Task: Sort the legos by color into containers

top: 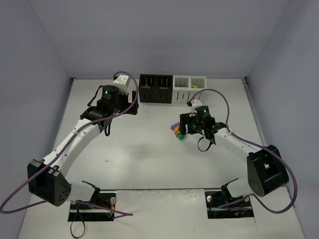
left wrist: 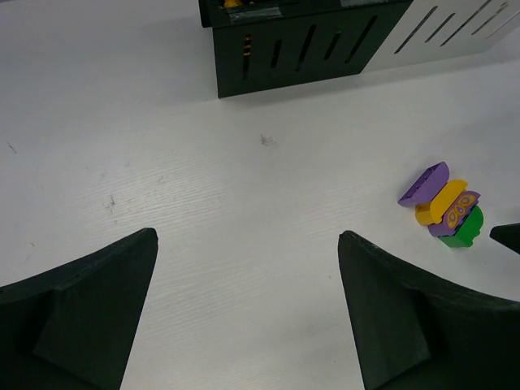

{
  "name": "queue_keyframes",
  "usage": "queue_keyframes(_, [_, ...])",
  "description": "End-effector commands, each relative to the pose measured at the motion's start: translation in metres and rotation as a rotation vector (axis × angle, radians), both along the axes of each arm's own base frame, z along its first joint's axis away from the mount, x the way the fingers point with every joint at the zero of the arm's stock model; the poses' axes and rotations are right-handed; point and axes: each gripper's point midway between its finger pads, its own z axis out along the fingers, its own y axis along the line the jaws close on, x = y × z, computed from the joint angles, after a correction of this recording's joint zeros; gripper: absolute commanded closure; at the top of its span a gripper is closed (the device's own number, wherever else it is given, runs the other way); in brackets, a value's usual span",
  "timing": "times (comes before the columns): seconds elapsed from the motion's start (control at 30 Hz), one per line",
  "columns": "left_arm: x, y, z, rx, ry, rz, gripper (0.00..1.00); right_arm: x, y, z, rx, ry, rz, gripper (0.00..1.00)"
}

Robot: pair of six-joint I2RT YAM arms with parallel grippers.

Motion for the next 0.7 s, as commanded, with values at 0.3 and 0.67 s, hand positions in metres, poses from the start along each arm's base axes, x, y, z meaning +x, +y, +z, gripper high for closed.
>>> queue_keyframes(0.3, [0.012,-0.01,0.015,-0.021,-0.04,-0.025,0.14,-0.001,0.011,-0.002,0.039,0.04,0.048,0.33])
queue_keyframes(0.67, [0.013,-0.012,0.012,-0.016,-0.027,-0.03,0.15,0.004,0.017,-0.026,-0.04,0.11,0.051,0.33])
